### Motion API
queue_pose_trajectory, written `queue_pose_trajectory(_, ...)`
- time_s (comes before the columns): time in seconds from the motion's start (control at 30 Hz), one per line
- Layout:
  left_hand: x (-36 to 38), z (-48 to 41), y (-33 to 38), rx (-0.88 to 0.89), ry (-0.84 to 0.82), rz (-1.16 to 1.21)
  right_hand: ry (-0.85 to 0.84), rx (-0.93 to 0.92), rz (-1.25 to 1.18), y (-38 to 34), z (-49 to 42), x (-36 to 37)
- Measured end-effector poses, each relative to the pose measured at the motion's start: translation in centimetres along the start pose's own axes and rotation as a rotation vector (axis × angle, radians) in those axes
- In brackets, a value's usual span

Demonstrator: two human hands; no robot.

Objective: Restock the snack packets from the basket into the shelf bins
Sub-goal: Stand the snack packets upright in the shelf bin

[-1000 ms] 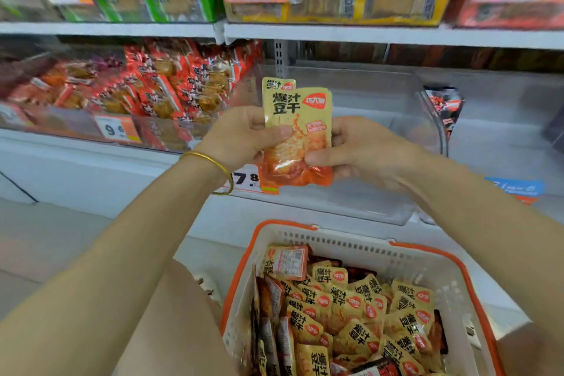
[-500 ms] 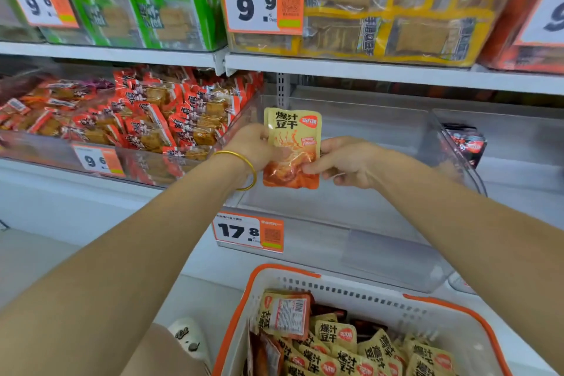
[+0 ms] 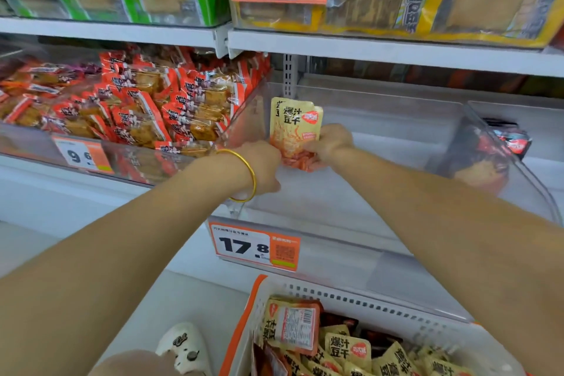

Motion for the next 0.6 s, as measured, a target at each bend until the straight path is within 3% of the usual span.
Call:
queue_pose_trajectory(0.1,0.7,-0.7,-0.1,0.020,-0.023,-0.014,0.168,-0.103,0.202,-0.5,-1.1,1.5)
queue_pose_trajectory(0.27,1.2,-1.4,-0.2,0.042,-0.047,0.001,0.272,-0.124,0.235,-1.0,-2.2,2.5)
queue_pose_trajectory(0.6,1.0,-1.6,-0.1,0.042,-0.032,-0.003,0.184,-0.042,0.117,-0.8,-2.2,1.7)
Point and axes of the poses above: each hand's wrist, its own z-axis away from the middle knuckle, its own x-axis out of the palm, y = z × x, the point moved 2 cm from there along -z, towards the middle knuckle, and after that the axes turned 15 degrees about x, right-handed, at the moved point
